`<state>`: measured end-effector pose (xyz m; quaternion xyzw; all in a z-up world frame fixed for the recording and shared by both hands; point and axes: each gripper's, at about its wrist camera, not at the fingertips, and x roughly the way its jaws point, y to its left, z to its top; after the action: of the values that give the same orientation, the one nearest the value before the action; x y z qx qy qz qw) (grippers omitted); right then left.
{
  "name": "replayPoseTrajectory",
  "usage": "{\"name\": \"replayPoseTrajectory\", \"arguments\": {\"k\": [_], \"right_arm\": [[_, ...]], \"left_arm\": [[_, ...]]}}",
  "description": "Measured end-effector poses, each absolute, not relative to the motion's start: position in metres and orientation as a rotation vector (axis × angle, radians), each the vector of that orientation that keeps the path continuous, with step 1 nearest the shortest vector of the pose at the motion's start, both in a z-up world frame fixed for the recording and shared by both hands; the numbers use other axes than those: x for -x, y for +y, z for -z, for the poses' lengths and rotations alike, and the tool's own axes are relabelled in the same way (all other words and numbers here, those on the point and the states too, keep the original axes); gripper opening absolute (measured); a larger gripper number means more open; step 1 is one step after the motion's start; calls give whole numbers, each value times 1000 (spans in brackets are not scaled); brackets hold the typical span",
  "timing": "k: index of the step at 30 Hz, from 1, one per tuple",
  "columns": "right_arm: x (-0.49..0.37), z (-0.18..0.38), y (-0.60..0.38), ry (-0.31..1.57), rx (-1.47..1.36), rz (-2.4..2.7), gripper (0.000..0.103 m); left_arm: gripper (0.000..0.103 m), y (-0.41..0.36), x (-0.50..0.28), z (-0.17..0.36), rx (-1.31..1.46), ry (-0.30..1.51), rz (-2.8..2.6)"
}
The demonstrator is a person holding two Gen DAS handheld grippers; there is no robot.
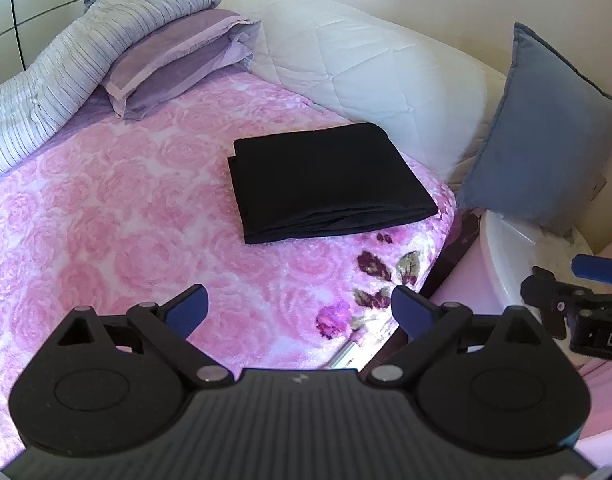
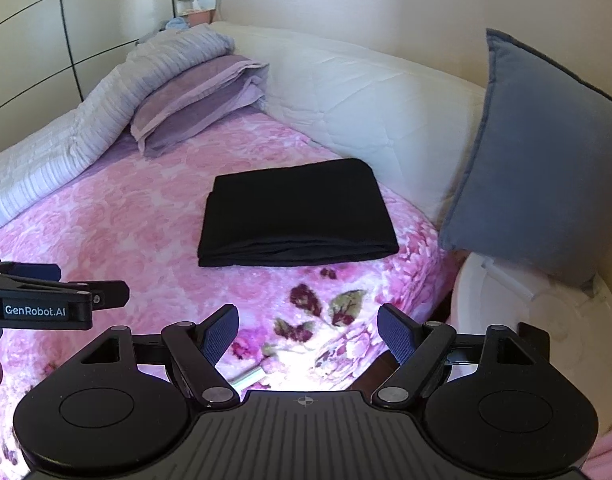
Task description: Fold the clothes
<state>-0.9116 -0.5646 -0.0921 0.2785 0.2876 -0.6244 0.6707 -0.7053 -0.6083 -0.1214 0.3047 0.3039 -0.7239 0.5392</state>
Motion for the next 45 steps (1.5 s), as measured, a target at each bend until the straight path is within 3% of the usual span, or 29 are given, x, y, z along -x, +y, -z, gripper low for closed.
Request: {"name": "replayPoseTrajectory", "arguments": {"k": [17, 45], "right_arm": [[914, 105, -583, 670, -602, 1351, 80], [938, 110, -593, 705, -599, 1296, 80]], "left_arm": [[97, -614, 709, 134, -718, 789, 1647], [97, -614, 736, 134, -723, 746, 1637]]}}
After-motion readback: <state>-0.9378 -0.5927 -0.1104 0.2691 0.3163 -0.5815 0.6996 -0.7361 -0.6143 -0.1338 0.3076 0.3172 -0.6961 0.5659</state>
